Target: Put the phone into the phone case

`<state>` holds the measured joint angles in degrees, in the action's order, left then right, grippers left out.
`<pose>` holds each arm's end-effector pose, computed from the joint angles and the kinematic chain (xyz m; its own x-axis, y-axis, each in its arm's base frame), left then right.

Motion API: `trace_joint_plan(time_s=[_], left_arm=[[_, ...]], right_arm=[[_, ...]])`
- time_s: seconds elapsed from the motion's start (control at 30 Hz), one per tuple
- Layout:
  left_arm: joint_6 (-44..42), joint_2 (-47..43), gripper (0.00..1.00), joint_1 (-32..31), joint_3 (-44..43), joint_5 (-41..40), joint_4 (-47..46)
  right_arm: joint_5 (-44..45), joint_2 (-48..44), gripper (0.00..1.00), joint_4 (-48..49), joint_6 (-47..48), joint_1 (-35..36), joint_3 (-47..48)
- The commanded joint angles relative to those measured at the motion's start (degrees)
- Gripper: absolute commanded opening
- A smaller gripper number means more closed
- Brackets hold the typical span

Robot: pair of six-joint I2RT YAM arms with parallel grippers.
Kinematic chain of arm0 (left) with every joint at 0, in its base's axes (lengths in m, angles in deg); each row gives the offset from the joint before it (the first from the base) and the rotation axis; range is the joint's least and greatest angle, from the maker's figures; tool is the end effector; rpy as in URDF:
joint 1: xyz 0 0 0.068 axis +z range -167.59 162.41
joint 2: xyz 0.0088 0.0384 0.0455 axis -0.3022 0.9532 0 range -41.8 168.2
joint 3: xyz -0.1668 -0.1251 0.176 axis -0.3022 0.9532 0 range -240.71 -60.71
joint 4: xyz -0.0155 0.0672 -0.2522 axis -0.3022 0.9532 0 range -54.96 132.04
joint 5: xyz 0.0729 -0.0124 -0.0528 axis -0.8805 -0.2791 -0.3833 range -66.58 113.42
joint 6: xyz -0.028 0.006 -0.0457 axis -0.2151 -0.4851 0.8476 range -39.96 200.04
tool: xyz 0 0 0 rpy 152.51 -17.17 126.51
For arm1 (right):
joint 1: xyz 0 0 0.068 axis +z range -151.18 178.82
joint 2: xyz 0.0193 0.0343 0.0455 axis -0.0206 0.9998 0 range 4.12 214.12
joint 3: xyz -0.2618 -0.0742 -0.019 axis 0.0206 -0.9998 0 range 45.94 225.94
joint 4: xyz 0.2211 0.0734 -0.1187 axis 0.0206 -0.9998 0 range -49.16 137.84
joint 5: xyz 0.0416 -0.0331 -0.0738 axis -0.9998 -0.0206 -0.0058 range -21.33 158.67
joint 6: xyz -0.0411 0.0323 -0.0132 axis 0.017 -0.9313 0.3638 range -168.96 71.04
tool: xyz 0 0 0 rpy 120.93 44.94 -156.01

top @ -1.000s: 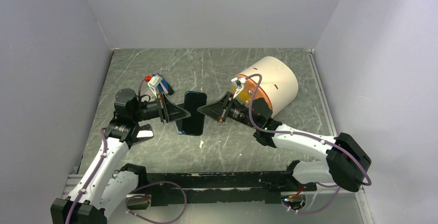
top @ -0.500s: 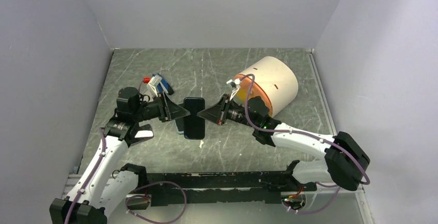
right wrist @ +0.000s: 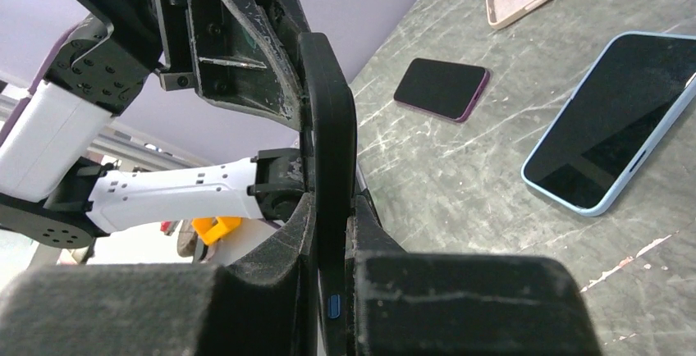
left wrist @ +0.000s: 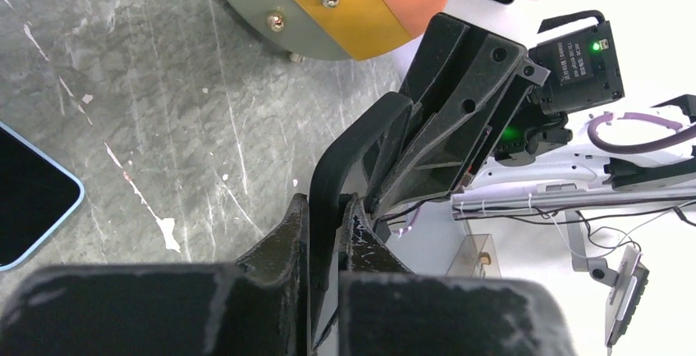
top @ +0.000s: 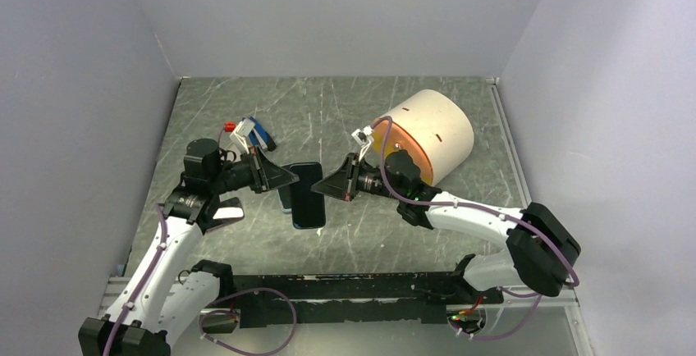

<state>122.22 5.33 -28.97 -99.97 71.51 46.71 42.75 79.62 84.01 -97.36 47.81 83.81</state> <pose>0.1746 -0.0622 0.3002 -0.7931 -0.2978 -0.5313 0.3870 0.4271 -0.8172 0.1789 0.2294 0.2642 -0.7331 0.1820 -0.6553 -0.6284 0.1873 0.7550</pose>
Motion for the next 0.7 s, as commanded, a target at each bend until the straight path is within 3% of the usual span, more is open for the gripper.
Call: trace_joint_plan(time_s=[0.0, 0.33, 0.67], left_arm=[[-1.5, -0.3, 0.03, -0.2, -1.8, -1.7, 0.8], [-7.2, 0.4, 0.03, -0.3, -4.8, -8.6, 10.1], [-9.5, 0.7, 0.03, -0.3, -6.0, -13.4, 14.5]], right_arm=[[-1.3, 0.1, 0.00, 5.1, 0.7, 0.8, 4.3], [2.9, -0.2, 0.00, -0.7, 3.9, 1.7, 6.5], [6.3, 3.0, 0.00, 0.0, 2.6, 3.4, 8.5]])
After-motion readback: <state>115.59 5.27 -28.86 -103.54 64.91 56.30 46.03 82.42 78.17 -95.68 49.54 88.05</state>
